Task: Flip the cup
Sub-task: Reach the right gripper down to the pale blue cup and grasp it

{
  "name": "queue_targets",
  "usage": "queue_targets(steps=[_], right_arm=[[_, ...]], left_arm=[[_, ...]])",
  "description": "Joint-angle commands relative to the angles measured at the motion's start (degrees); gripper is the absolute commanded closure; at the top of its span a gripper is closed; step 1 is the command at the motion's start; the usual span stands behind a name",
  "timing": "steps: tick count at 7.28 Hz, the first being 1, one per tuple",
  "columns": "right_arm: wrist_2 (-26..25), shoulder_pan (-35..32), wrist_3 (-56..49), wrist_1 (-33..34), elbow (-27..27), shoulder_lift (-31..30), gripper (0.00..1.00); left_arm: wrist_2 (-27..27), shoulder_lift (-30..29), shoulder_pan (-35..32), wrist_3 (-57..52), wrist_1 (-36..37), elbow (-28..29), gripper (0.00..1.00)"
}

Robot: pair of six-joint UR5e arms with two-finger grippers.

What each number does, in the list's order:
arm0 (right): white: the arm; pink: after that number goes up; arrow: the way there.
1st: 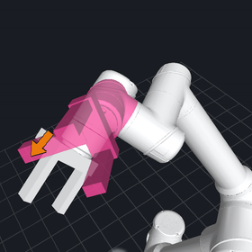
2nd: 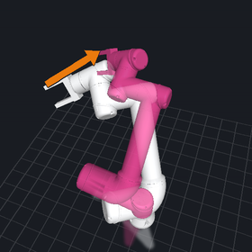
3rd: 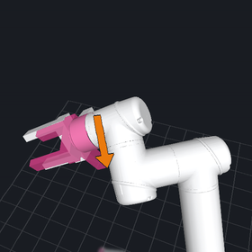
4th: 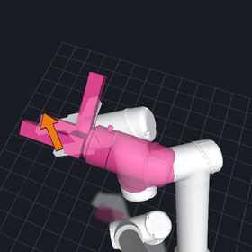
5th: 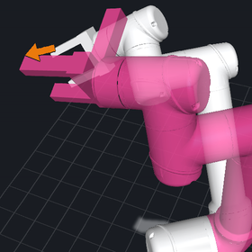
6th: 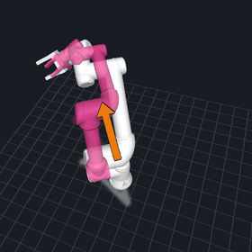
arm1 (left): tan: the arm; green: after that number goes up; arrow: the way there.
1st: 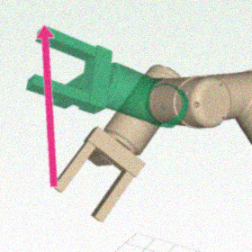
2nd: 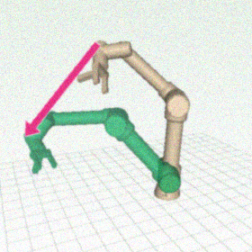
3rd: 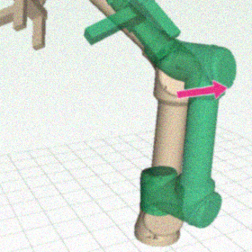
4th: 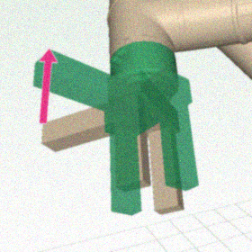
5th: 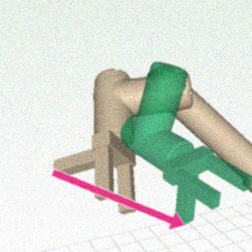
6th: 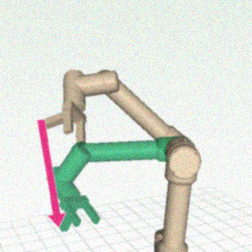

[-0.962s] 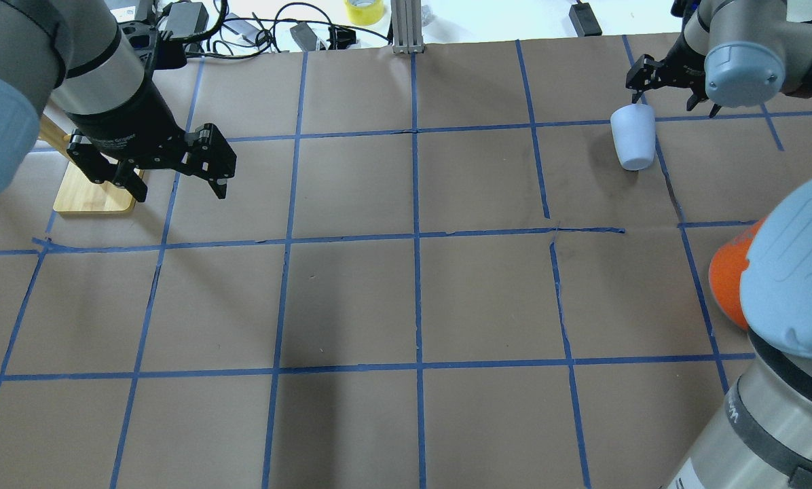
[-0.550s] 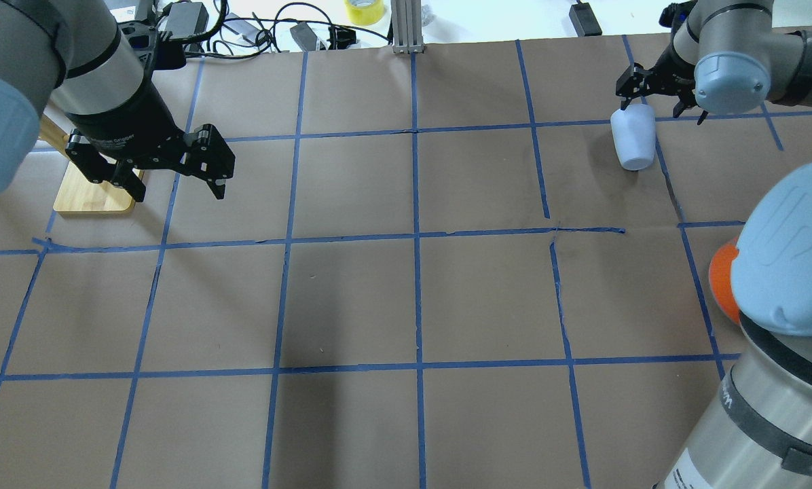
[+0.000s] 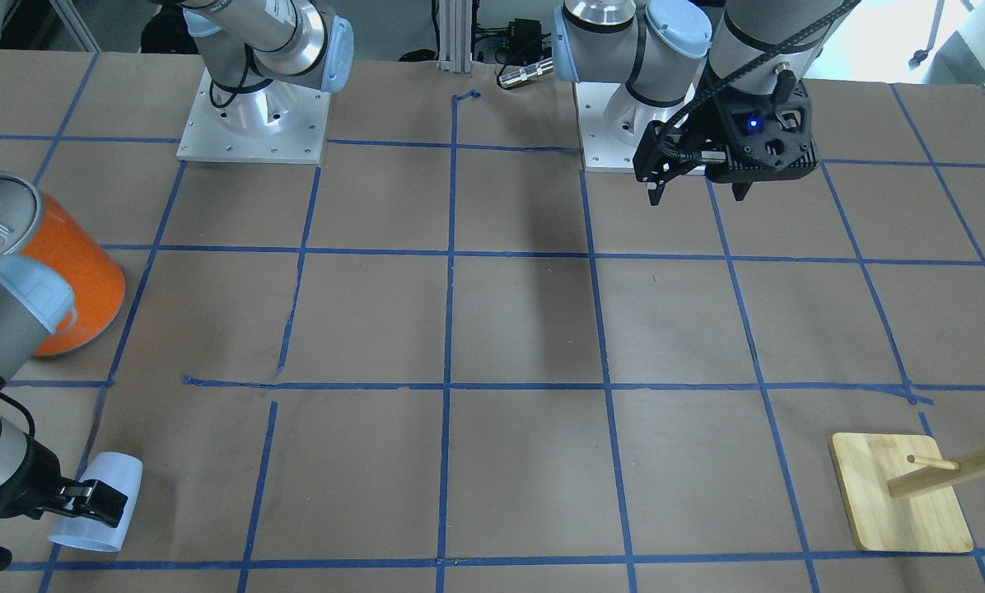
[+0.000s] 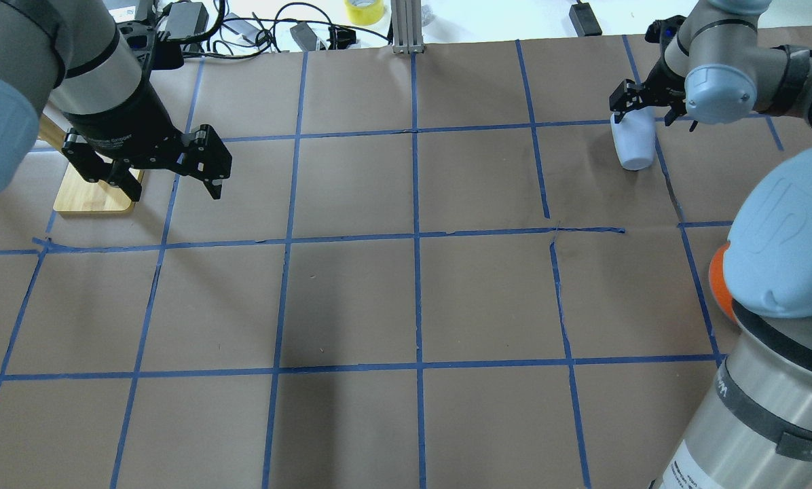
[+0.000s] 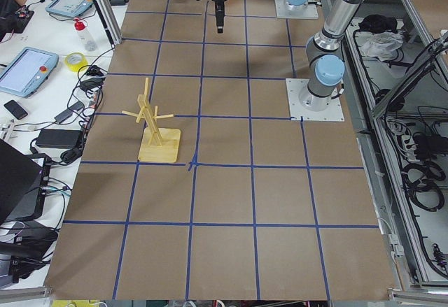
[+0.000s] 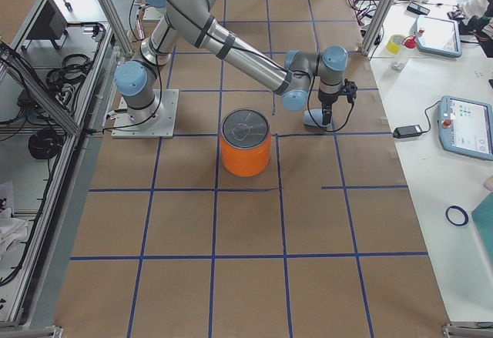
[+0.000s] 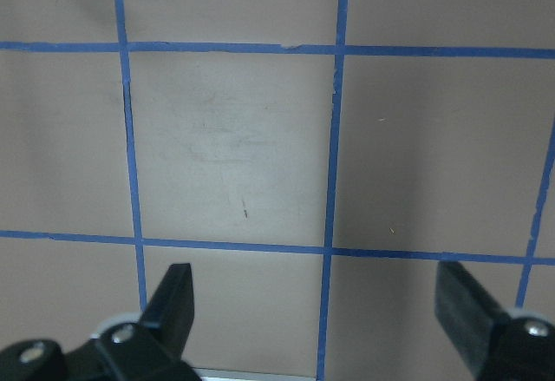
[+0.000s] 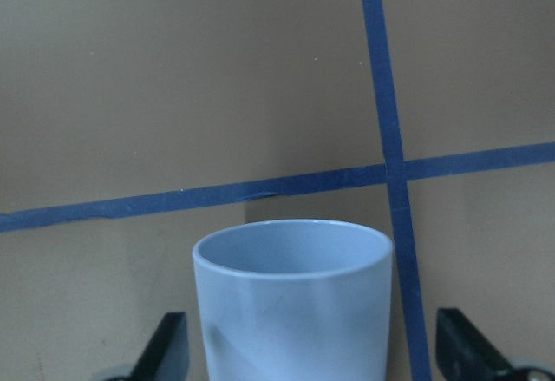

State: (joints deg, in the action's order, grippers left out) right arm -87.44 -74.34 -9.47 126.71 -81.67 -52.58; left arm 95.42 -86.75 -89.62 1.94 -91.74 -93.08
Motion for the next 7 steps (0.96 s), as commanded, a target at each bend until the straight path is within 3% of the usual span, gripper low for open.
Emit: queue_targets(steps=[1, 3, 4, 6, 7], right_arm=[[1.0, 0.1, -1.1, 1.2, 0.3, 1.7, 0.0], [1.0, 0.1, -3.0, 2.7, 0.2, 2.3, 0.05], [1.1, 0.1, -3.0, 2.4, -0.3, 2.4, 0.31], [0.7, 0.0, -4.8, 1.4, -0.4, 2.0, 0.63], [0.3, -0.3, -4.9, -1.4, -0.4, 1.7, 0.89]], left_arm=[[0.6, 0.0, 0.1, 0.0, 0.0, 0.0, 0.0], [0.6, 0.1, 0.1, 0.0, 0.0, 0.0, 0.0], [0.6, 0.0, 0.2, 0.0, 0.1, 0.0, 0.0], [1.3, 0.0, 0.2, 0.0, 0.1, 0.0, 0.0], [1.4, 0.0, 0.2, 0.0, 0.1, -0.1, 0.0]])
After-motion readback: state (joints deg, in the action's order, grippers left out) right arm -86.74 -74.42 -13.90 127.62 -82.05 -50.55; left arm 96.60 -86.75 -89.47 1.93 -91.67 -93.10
